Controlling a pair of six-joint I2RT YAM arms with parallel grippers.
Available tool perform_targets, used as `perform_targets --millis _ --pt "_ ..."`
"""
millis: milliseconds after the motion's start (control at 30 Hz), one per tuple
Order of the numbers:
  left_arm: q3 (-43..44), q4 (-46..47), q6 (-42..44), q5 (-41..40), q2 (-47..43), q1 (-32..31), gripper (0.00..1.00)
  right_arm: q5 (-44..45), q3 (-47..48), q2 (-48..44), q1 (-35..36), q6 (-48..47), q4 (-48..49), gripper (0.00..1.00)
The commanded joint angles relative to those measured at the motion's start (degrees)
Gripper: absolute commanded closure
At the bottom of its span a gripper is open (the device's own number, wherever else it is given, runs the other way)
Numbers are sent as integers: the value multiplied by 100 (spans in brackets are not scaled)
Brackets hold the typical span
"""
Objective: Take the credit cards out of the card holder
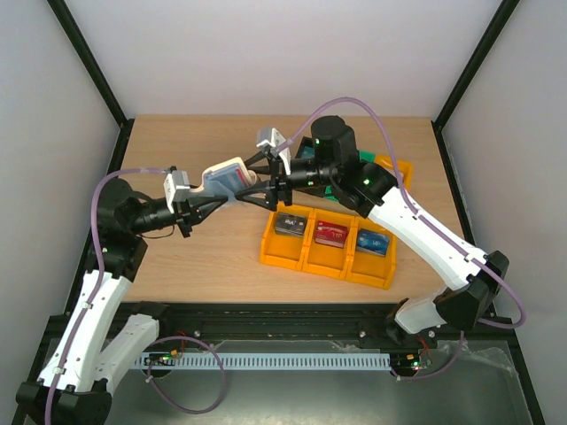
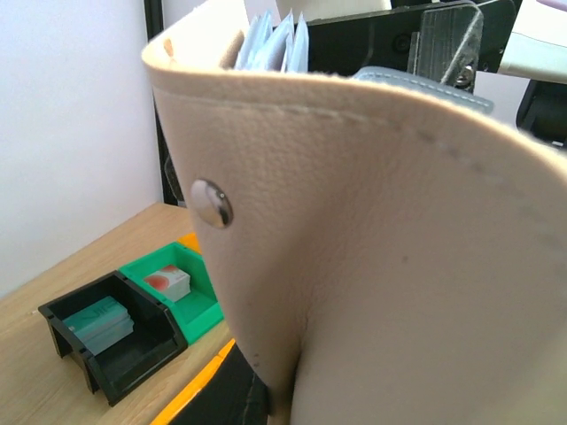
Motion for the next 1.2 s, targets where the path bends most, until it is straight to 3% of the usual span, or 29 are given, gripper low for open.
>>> perform_targets --millis 0,100,300,500,1167 --pt "64 157 93 128 -19 -10 98 115 91 -11 85 -47 -86 27" --pt "80 143 131 175 -13 -5 98 371 59 -22 109 12 98 41" --pt "137 -165 523 266 -64 -10 98 537 -76 -152 83 12 386 45" --pt "195 -547 966 303 -104 -9 98 421 -20 -176 -41 230 542 46" --pt "202 -558 1021 322 -85 -10 98 519 -63 -194 -175 230 289 50"
